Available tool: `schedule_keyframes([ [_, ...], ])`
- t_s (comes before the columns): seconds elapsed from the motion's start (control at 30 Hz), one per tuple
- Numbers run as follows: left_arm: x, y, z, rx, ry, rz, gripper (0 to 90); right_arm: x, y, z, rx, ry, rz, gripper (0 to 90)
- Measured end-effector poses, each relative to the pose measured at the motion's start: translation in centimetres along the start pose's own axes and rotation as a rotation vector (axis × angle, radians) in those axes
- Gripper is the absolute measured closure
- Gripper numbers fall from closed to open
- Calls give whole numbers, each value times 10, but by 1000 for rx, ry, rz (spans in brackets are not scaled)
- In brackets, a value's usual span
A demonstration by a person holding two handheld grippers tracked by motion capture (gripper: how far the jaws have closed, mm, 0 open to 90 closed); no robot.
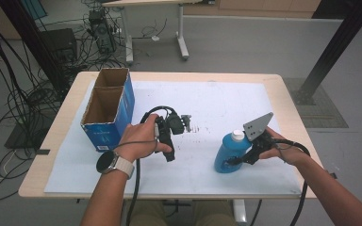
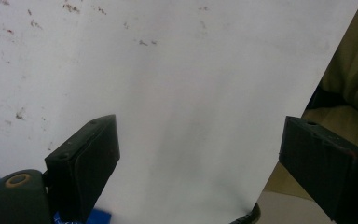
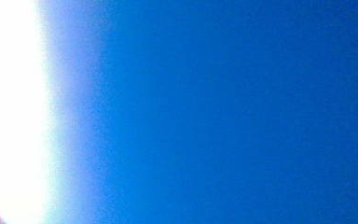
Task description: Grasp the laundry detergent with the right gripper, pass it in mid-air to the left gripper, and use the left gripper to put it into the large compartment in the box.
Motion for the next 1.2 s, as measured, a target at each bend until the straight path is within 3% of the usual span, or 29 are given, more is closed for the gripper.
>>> schedule_keyframes([
  [1.2,-5,-6,2,11,-1,5,118,0,0,-1,7,10,1,428],
])
Point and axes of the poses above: each handheld gripper's, and its own axes: y roughly forward along the jaws, x roughly out of its top, z roughly to its left, the point moved 7 cm from there along y, roughly forward along the jaws, and after that the axes turned 11 degrees about x, right-handed, at the moved point
